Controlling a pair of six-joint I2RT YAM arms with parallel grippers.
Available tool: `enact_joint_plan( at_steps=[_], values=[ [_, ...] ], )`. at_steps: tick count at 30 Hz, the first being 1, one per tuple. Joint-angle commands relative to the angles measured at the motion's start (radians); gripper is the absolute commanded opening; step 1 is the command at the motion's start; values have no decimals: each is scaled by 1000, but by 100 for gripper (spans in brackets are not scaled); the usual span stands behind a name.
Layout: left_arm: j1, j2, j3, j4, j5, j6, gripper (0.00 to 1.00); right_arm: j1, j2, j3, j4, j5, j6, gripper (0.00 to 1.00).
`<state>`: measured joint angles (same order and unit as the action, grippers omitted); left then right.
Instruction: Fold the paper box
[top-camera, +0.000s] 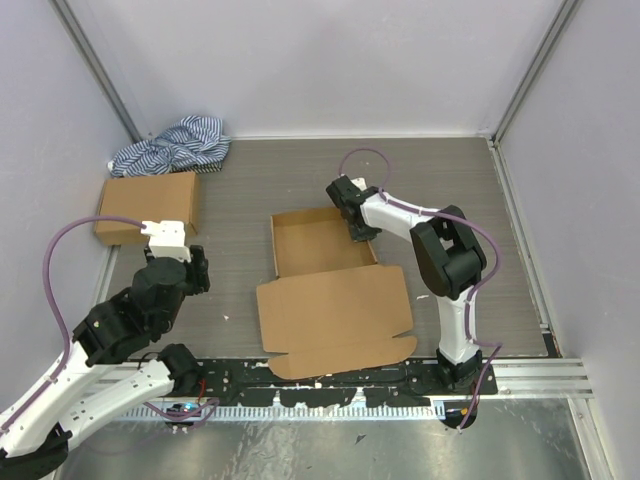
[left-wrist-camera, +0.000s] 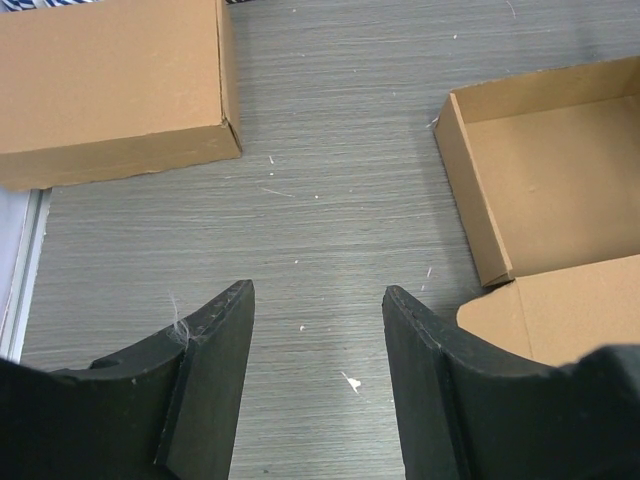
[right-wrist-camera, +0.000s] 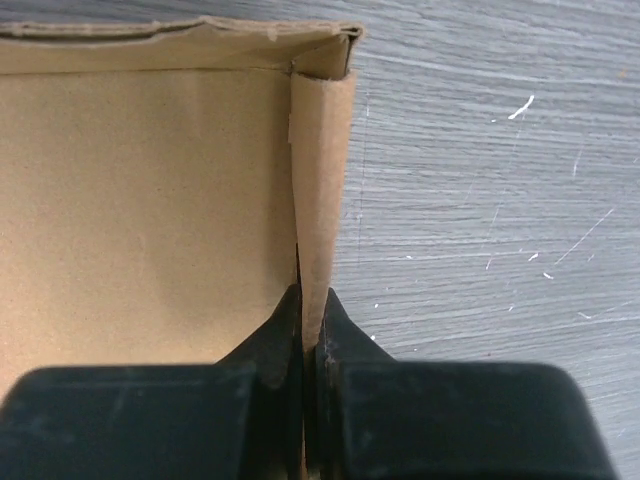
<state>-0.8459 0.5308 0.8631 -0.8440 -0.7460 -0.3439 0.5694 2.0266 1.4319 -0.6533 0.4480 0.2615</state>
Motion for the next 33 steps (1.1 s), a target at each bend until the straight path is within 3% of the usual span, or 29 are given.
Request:
enact_joint_plan(
  at_steps=[1,9,18,23,27,31,33],
  values=[
    [5,-10,-9,-1,-1,11,61,-2,-8,-19,17,-6,5,1],
    [5,-6,-11,-2,-2,13,61,-30,-68,-50,76,-113,60,2],
    [13,-6,-13,-1,-4,12,62,-128,-222,-243,294,-500,234,1],
    [16,-5,-12,0,2,12,62,-170,-241,-272,299,-534,390,1],
    [19,-5,-12,0,5,14,62,-176,-240,-224,191,-487,517,1],
    [23,-6,-12,2,7,14,63,-151,-276,-175,73,-460,592,8],
    [26,-6,-13,4,10,16,63,-118,-314,-160,37,-458,608,27]
  ],
)
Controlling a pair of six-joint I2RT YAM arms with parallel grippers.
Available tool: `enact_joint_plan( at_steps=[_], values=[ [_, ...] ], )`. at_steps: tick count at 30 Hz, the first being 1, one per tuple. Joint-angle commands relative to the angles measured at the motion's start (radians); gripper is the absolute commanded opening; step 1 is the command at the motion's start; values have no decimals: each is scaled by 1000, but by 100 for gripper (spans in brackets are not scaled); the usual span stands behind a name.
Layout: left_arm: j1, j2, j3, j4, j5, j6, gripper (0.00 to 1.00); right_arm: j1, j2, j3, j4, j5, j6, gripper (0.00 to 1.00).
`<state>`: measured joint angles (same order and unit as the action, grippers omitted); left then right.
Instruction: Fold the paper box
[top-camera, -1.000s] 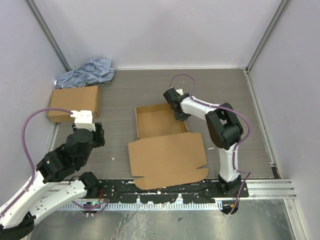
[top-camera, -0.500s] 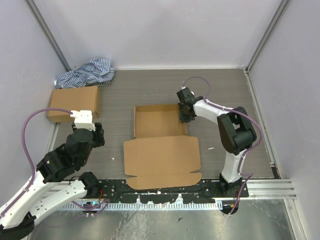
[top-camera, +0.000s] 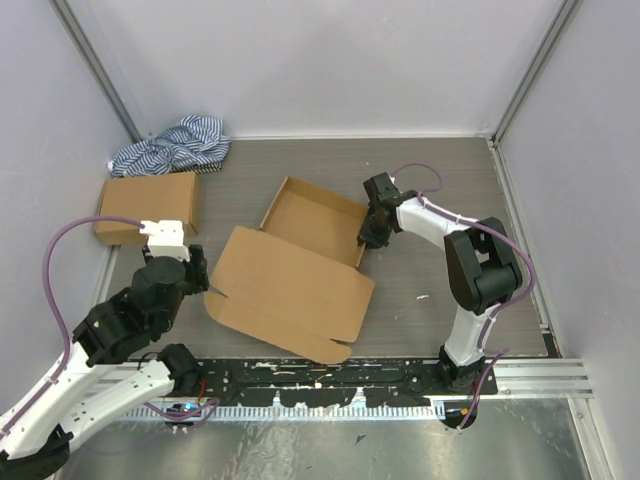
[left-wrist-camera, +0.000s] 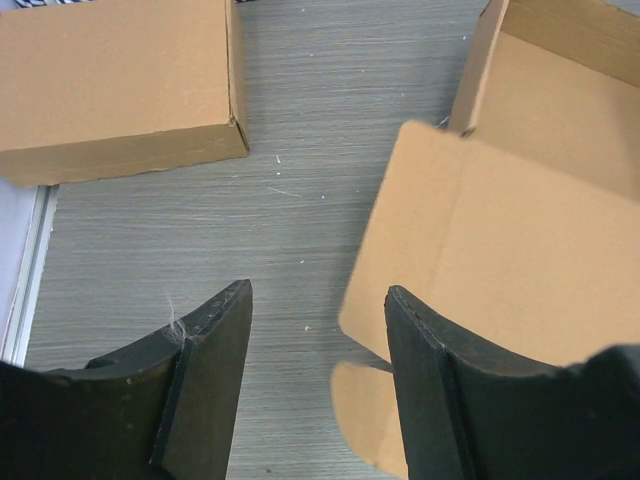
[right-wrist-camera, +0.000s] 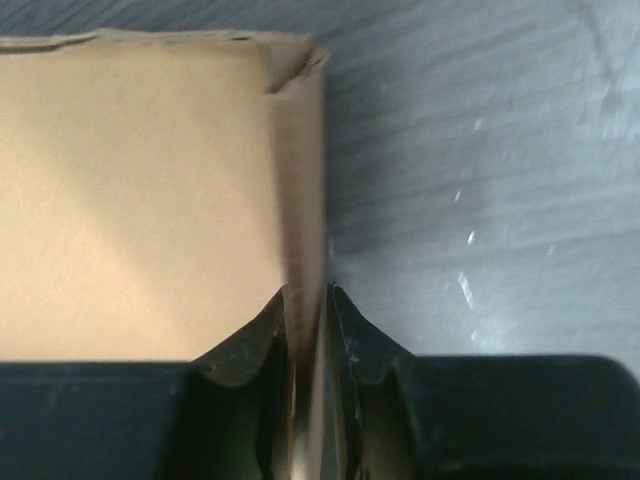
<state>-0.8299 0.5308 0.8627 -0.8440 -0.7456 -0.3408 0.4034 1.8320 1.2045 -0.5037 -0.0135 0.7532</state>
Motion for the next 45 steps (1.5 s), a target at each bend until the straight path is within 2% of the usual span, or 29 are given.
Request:
enact_joint_plan(
  at_steps=[1,3,4,6,9,11,13,15,17,18,20,22,26,30,34,45],
  values=[
    [10,-5,-13,5,11,13,63,69,-140,82,-146,26,130,37],
    [13,-2,-13,7,15,14,63,115,-177,109,-213,100,153,56],
    [15,0,-14,7,17,15,63,137,-198,117,-235,116,159,60],
    [19,3,-13,9,22,15,63,169,-235,114,-246,124,160,62],
    [22,5,-13,9,31,16,63,186,-318,69,-177,122,100,62],
    [23,4,-14,11,36,16,63,186,-384,37,-42,176,-25,65],
    [22,4,-15,14,38,17,63,181,-400,32,74,219,-246,78],
    [23,5,-15,14,38,19,63,164,-336,99,95,282,-409,80],
    [23,6,-16,14,37,19,63,138,-220,220,67,265,-536,82],
    [23,6,-16,13,36,18,63,127,-145,286,34,244,-586,83],
    [23,5,-16,12,30,18,63,119,-19,414,2,148,-683,73],
    [23,3,-16,11,23,20,63,116,83,476,6,90,-751,66],
    [24,-1,-20,12,15,19,63,83,152,527,56,-66,-799,66],
    [23,2,-22,14,15,21,63,81,212,603,19,-134,-839,67],
    [24,10,-21,15,25,24,63,82,286,675,-35,-132,-868,66],
    [24,10,-22,15,22,26,63,104,409,745,-41,-53,-910,65]
  ],
)
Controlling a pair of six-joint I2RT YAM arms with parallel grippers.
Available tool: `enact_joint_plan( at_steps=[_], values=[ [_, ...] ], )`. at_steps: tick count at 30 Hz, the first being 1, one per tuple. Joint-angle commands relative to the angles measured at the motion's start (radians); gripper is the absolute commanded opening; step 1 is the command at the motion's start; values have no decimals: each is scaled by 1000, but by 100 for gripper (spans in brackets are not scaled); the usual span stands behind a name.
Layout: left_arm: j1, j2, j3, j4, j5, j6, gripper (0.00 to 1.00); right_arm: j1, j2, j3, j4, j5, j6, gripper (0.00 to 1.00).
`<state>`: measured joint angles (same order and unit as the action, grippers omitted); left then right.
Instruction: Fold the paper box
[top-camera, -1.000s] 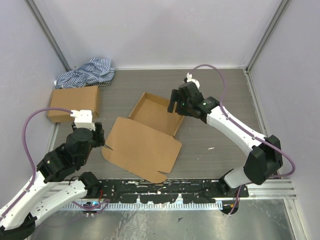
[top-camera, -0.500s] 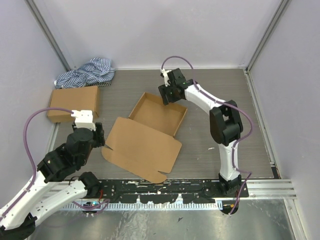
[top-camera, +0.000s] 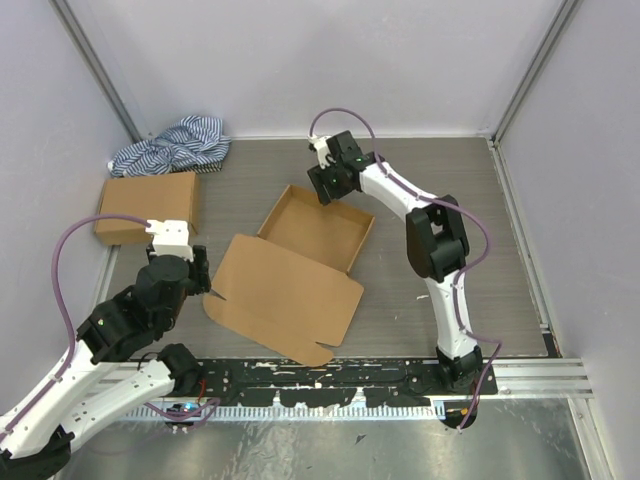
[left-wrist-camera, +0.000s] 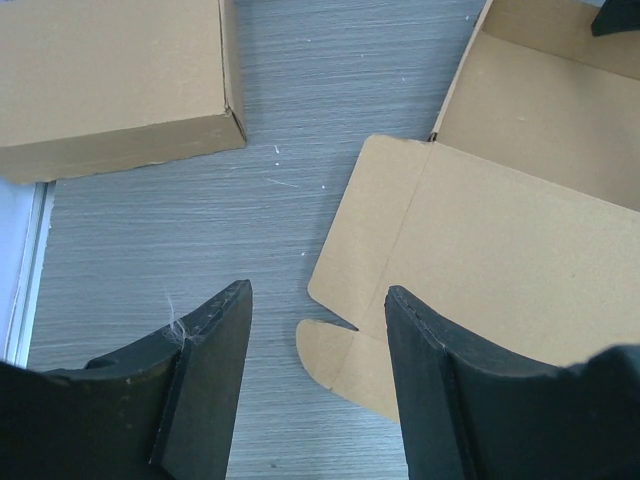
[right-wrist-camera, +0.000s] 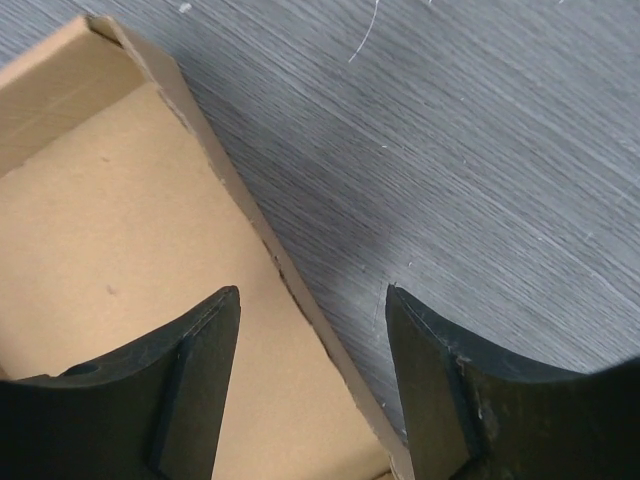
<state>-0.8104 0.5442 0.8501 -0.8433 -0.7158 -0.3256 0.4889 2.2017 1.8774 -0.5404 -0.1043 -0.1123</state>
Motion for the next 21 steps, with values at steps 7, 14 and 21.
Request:
enact_joint_plan(
  at_steps=[7,14,21],
  values=[
    [4,-3,-10,13,-9,8,63,20,115,134,-41,117,35,41],
    [5,0,-11,13,-4,9,63,-52,-30,-51,-46,200,268,11],
    [5,4,-11,15,8,10,63,-257,-348,-502,54,146,497,9]
  ],
)
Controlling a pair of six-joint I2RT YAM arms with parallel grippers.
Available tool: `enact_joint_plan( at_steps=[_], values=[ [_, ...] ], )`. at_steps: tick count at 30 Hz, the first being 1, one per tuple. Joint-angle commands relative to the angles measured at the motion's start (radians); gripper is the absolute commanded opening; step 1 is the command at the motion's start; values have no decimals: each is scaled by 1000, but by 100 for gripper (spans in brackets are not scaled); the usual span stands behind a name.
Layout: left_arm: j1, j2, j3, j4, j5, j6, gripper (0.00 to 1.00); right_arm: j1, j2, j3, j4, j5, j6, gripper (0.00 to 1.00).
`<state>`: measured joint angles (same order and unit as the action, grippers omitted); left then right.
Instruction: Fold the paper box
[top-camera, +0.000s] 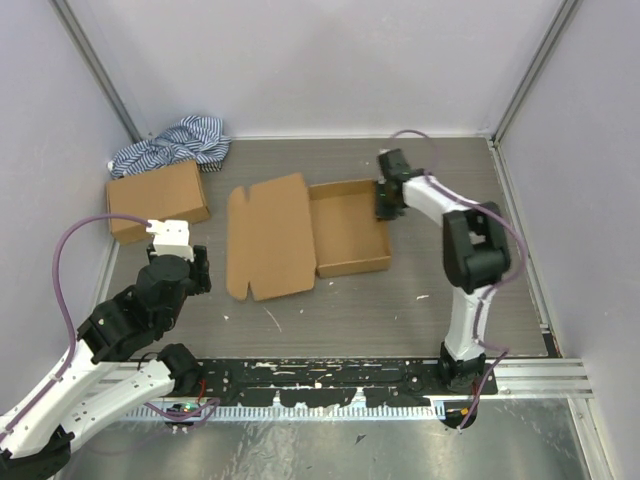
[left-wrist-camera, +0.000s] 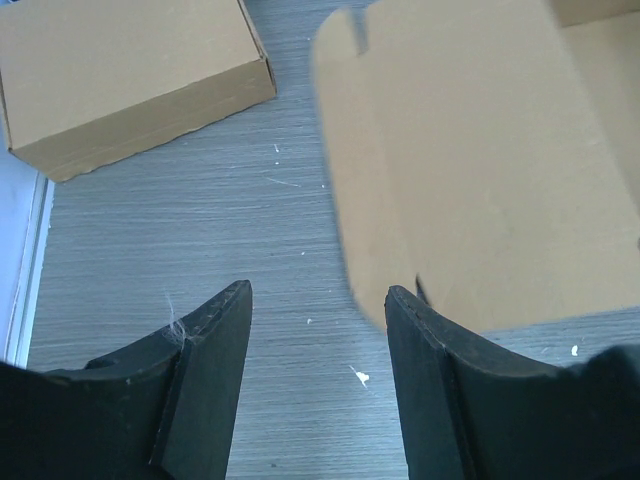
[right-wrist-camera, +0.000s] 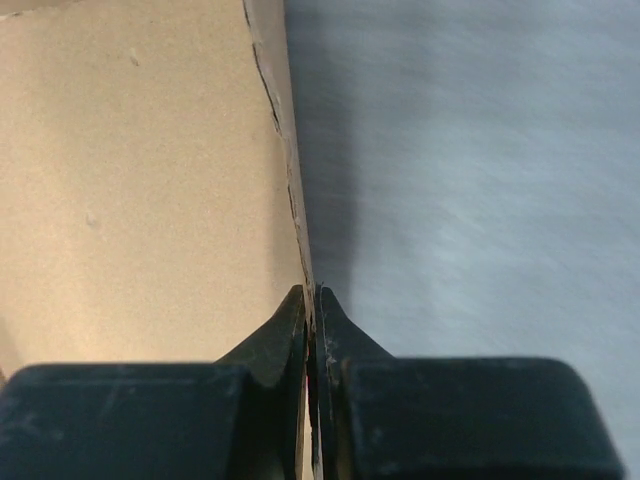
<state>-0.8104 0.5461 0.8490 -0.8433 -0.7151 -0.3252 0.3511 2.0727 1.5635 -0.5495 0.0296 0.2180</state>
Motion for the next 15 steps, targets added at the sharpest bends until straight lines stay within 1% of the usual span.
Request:
enact_joint_plan(
  at_steps=[1,6,7,8,12,13,15],
  values=[
    [4,3,-10,14,9,12,63,-140,-257,-239,78,8,172,9],
    [6,9,-10,14,15,14,63,-183,-407,-425,105,33,206,10],
    [5,10,-11,14,16,13,63,-184,-431,-455,118,18,222,10],
    [6,10,-9,14,16,13,63,-184,-450,-485,138,-10,241,10],
    [7,11,-9,14,16,13,63,-170,-467,-575,250,-213,336,9],
    [7,10,-9,14,15,12,63,-153,-467,-591,268,-238,360,8],
    [7,6,-11,14,13,12,63,-107,-477,-617,289,-234,399,8]
  ],
)
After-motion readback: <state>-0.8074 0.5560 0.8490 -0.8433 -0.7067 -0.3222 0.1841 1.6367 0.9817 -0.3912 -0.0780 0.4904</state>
